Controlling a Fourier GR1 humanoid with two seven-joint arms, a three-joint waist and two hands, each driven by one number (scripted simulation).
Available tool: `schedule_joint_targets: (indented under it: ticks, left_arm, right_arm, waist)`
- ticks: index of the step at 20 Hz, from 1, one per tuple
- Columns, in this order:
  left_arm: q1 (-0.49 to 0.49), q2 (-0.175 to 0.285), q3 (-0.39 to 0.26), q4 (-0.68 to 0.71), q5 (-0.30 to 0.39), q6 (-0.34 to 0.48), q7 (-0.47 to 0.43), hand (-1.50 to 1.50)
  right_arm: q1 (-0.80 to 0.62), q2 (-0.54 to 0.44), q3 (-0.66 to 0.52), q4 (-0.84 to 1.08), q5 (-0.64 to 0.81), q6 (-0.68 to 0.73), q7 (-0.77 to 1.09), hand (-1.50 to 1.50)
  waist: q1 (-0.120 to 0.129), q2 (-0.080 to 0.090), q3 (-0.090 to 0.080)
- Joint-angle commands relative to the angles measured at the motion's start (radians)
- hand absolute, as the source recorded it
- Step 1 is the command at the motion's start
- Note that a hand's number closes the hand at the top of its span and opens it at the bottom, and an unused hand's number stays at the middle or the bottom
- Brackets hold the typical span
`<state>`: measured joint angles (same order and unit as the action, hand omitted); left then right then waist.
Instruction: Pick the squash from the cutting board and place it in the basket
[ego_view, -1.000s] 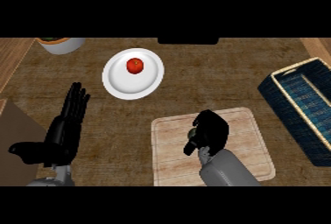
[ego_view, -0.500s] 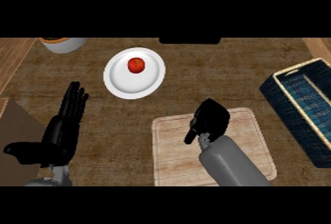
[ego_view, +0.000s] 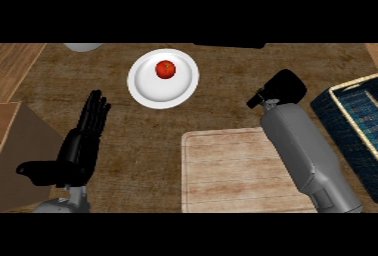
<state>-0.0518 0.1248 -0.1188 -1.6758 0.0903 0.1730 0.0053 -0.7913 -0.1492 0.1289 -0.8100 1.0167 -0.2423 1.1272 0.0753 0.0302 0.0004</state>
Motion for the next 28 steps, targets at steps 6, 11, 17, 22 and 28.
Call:
schedule_joint_targets:
  ticks: [6,11,17,22,28]
  left_arm:
    - [0.017,-0.009,-0.007,0.006,-0.008,0.006,0.002,0.0]
    - [-0.02,-0.019,0.003,0.024,-0.012,0.02,0.008,0.0]
    - [0.047,0.001,-0.001,-0.035,-0.013,0.009,0.019,0.0]
    - [0.042,0.006,0.026,0.005,-0.001,0.006,0.017,0.0]
    - [0.057,-0.009,0.034,0.015,-0.015,0.028,-0.01,0.0]
  right_arm:
    - [-0.248,-0.018,-0.106,0.076,0.182,-0.308,0.122,1.5]
    - [-0.363,0.029,-0.139,0.11,0.296,-0.37,0.174,1.5]
    - [-0.492,0.079,-0.202,0.137,0.402,-0.3,0.309,1.5]
    - [-0.517,0.013,-0.28,0.177,0.464,-0.22,0.342,1.5]
    - [-0.476,0.015,-0.305,0.167,0.553,-0.064,0.36,1.5]
  waist:
    - [-0.001,-0.013,-0.001]
    - [-0.021,-0.015,-0.001]
    - [-0.031,-0.03,-0.002]
    - [-0.054,-0.028,-0.002]
    - [-0.088,-0.041,-0.002]
